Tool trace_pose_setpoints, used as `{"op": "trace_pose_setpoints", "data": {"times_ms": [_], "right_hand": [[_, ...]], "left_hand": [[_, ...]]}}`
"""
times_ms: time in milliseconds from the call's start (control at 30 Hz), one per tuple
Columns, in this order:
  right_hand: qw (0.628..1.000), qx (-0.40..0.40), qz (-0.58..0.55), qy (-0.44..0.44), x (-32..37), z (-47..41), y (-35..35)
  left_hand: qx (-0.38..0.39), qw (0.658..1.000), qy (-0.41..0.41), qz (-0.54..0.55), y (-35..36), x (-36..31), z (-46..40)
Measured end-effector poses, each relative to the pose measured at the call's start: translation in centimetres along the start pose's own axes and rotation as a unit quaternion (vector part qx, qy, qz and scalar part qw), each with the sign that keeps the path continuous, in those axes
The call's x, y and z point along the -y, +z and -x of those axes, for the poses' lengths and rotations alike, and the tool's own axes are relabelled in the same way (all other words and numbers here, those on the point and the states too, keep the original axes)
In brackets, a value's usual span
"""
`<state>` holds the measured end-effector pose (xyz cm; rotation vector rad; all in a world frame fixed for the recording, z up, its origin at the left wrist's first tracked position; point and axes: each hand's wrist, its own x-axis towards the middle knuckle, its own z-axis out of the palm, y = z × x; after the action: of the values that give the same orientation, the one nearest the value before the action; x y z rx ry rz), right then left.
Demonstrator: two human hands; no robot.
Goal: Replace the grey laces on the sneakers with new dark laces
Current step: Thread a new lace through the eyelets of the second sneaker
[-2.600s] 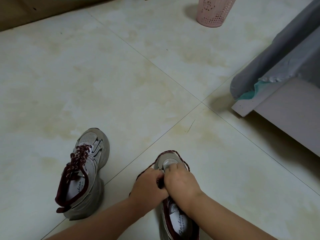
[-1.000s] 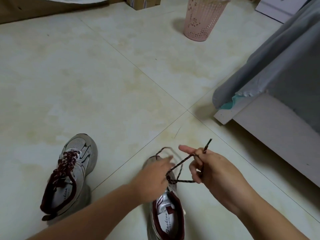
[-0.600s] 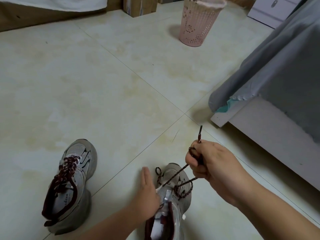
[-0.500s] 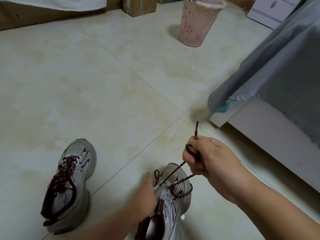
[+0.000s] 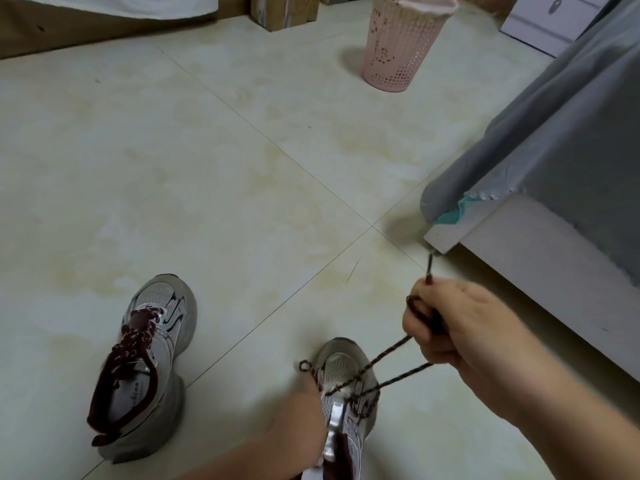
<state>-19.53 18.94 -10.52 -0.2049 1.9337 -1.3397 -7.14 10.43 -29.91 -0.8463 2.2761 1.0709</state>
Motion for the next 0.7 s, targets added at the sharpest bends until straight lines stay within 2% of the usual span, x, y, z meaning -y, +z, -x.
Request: {"op": "trace_pose_setpoints", "data": {"times_ms": [67,133,233,333,400,500,567,700], "right_hand": [[0.996,-0.033,0.04,0.078,-2.4,-1.5,-0.7],[0.984,-0.064,0.068,0.152,-5.1,-3.3,-1.2],[0.965,-0.065,0.112,0.226,-9.0,-5.8,-1.5],[0.943,-0.047,0.209,0.253,-12.9,-8.0,-0.7],[0.915,-0.014,0.317,0.25,-15.6,-9.1,0.3],[0.872,0.018,0.425,0.244,-19.2,-10.0,2.2],[0.874,0.017,0.422,0.243,-20.6,-10.4,2.7],[0.928,-0.001,0.269,0.258,-21.6,-10.2,2.4]], "left_hand": [[0.018,0.998,-0.024,-0.046,0.3,0.3,0.3],[0.029,0.998,-0.038,-0.046,0.5,0.8,0.5],[0.032,0.997,-0.022,0.065,0.5,1.7,0.6],[-0.018,0.988,-0.041,0.146,-0.5,1.9,-0.4],[-0.049,0.977,-0.097,0.182,-1.3,1.7,-2.3],[-0.053,0.938,-0.17,0.296,-2.0,1.7,-4.7],[-0.05,0.936,-0.169,0.304,-1.7,1.6,-5.3],[-0.09,0.929,-0.134,0.334,-1.5,0.8,-5.7]]}}
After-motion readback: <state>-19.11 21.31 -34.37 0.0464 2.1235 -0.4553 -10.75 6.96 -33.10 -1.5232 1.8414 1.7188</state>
